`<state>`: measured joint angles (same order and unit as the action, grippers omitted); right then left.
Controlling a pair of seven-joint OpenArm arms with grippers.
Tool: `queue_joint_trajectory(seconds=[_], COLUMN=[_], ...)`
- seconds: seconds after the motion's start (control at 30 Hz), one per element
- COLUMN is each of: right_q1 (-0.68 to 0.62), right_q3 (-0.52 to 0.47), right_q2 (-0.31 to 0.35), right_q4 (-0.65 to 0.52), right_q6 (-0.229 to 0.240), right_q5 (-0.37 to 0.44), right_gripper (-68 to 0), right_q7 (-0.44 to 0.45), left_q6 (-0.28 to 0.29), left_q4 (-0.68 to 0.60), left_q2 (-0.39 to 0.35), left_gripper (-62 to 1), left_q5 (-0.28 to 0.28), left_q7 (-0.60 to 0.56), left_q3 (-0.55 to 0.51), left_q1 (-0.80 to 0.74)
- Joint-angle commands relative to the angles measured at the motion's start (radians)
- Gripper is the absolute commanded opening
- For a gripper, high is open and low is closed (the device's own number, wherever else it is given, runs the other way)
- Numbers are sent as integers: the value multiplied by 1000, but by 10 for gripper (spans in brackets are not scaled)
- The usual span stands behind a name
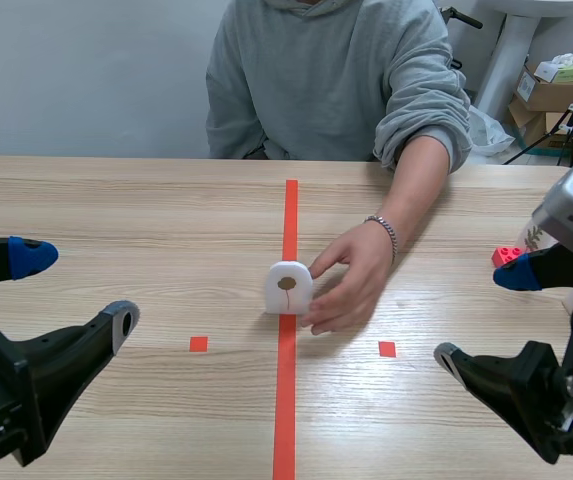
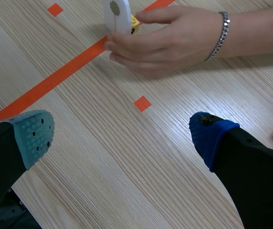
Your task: Do the leaf sorting experiment
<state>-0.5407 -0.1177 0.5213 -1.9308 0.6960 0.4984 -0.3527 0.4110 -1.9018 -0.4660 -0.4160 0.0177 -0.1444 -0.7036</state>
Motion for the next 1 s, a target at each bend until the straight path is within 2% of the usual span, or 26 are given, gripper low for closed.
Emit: queue_joint_trajectory(seconds=[0.0, 0.97], right_q1=[12, 12], right_q3=[-12, -12], right_q2=[-1, -1], right_q4=[-6, -6], right_q6=[0, 0], right_q5=[11, 11], right_gripper=[-98, -98], right_q7=[12, 23], left_q6=[-5, -5], left_q4=[-21, -21], left_q2=[3, 3], left_gripper=[-7, -7], left_q5=[-6, -6], left_q7=[-13, -13], left_q3=[-4, -4], left_q1=[-2, -2])
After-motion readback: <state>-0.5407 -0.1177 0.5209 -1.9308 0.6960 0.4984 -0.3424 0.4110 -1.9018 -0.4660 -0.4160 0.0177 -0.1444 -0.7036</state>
